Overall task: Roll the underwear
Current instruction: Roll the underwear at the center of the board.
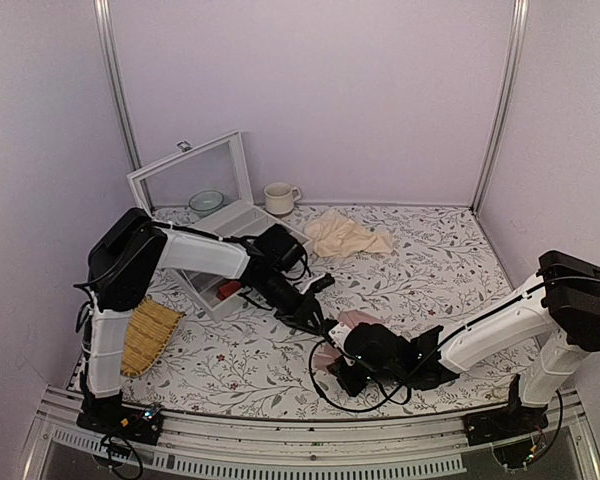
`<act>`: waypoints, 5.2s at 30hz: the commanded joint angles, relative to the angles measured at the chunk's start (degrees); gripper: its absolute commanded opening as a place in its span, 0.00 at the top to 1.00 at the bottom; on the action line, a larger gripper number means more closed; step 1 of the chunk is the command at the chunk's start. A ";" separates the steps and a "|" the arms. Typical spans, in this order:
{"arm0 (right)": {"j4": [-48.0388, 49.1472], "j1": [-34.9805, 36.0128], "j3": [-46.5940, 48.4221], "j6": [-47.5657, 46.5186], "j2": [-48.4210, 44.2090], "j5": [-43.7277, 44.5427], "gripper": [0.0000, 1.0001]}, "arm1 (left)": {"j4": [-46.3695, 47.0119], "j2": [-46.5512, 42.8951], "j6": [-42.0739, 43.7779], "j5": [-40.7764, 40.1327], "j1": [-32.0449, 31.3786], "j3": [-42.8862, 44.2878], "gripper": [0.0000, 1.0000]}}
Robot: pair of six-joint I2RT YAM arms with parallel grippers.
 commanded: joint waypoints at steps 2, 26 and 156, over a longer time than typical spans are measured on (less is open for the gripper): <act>-5.87 0.26 -2.21 0.89 4.34 -2.53 1.00 | 3.44 1.74 -0.93 2.87 -1.38 4.99 0.75; -5.69 0.61 -3.66 3.77 -0.51 -4.72 1.00 | -8.60 12.64 -2.25 -5.84 -3.47 12.80 0.85; -20.99 -22.00 19.04 -1.22 27.06 -51.74 1.00 | 6.80 -26.72 -6.78 -8.80 5.73 -25.81 0.58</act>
